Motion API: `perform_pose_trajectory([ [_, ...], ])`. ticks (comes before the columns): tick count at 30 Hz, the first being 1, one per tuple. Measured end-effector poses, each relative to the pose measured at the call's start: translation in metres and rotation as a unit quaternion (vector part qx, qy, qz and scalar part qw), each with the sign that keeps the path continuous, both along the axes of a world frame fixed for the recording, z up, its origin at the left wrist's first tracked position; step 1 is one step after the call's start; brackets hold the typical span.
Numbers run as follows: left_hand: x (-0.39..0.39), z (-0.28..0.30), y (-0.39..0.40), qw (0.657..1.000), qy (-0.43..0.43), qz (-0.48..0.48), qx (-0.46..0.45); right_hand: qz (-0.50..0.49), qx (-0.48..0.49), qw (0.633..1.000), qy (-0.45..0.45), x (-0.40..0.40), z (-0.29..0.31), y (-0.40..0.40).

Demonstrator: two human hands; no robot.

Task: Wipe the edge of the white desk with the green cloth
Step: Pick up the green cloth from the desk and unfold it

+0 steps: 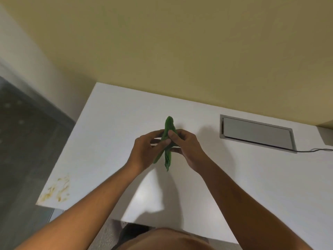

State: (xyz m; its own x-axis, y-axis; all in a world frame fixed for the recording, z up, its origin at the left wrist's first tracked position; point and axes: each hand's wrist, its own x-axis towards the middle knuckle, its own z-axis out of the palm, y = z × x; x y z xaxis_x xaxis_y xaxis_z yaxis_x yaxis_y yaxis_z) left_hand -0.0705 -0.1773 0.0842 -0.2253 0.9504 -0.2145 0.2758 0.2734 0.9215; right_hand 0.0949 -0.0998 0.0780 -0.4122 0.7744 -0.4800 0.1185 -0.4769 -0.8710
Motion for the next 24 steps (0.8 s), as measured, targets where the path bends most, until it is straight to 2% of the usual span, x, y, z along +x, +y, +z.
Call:
perform_pose_trajectory([
  [3, -0.031, 0.007, -0.039, 0.998, -0.049, 0.035, -0.015, 0.051, 0.006, 0.999, -0.016, -0.029, 0.006, -0.031],
  [6, -0.061, 0.016, -0.066, 0.986, -0.142, 0.075, -0.048, 0.092, 0.028, 0.995, -0.033, -0.061, 0.009, -0.056],
  [9, -0.092, 0.019, -0.089, 0.985, -0.156, 0.060, -0.049, 0.114, 0.041, 0.991, -0.053, -0.092, 0.013, -0.072],
  [13, -0.136, 0.016, -0.108, 0.990, -0.096, 0.087, -0.063, 0.138, 0.070, 0.983, -0.094, -0.126, 0.025, -0.079],
  [18, -0.189, 0.019, -0.116, 0.992, 0.001, 0.106, -0.070, 0.147, 0.166, 0.964, -0.145, -0.150, 0.038, -0.066],
  [21, -0.219, 0.021, -0.117, 0.985, 0.122, 0.110, -0.042, 0.140, 0.239, 0.946, -0.168, -0.163, 0.045, -0.058],
  [24, -0.239, 0.025, -0.123, 0.974, 0.193, 0.117, 0.030, 0.156, 0.335, 0.909, -0.195, -0.171, 0.045, -0.062],
])
